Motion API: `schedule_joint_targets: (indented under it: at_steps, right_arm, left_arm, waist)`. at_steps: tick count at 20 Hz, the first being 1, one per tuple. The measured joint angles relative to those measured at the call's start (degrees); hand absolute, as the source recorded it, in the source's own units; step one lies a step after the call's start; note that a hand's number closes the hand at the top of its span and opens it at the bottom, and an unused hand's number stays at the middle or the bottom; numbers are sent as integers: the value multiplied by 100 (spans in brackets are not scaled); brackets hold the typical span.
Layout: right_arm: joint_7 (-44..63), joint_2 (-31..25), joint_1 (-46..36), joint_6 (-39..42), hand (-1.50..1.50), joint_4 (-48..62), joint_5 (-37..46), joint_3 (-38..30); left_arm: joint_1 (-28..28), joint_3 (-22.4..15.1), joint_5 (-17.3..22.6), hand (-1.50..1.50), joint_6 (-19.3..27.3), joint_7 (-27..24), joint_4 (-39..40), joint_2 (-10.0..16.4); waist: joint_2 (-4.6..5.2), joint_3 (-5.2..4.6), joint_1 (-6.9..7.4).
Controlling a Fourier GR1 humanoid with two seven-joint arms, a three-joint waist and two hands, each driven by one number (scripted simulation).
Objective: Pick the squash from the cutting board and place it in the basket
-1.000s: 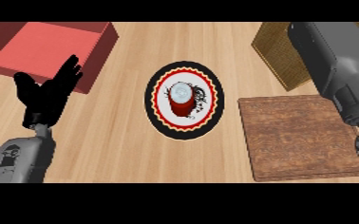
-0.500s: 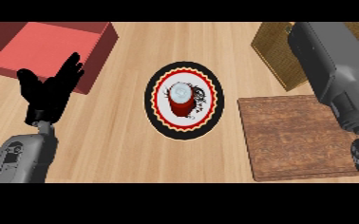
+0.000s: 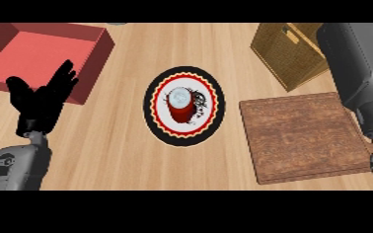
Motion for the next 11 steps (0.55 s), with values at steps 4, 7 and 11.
schedule_joint_targets:
  at_steps: [4, 7, 11]
  right_arm:
    - [52, 243, 388, -147, -150, -688, -81, -177]
    - [66, 586, 788, -104, -150, -1269, -275, -152]
    - [91, 988, 1374, 77, -150, -2117, -586, 56]
  left_arm:
    - [182, 55, -37, 0, 89, -38, -6, -20]
    - [313, 154, 23, 0, 80, -19, -32, 24]
    - [457, 208, 31, 0, 82, -14, -99, 64]
  waist:
    - [-89, -2, -197]
    - [-163, -1, -345]
    - [-221, 0, -484]
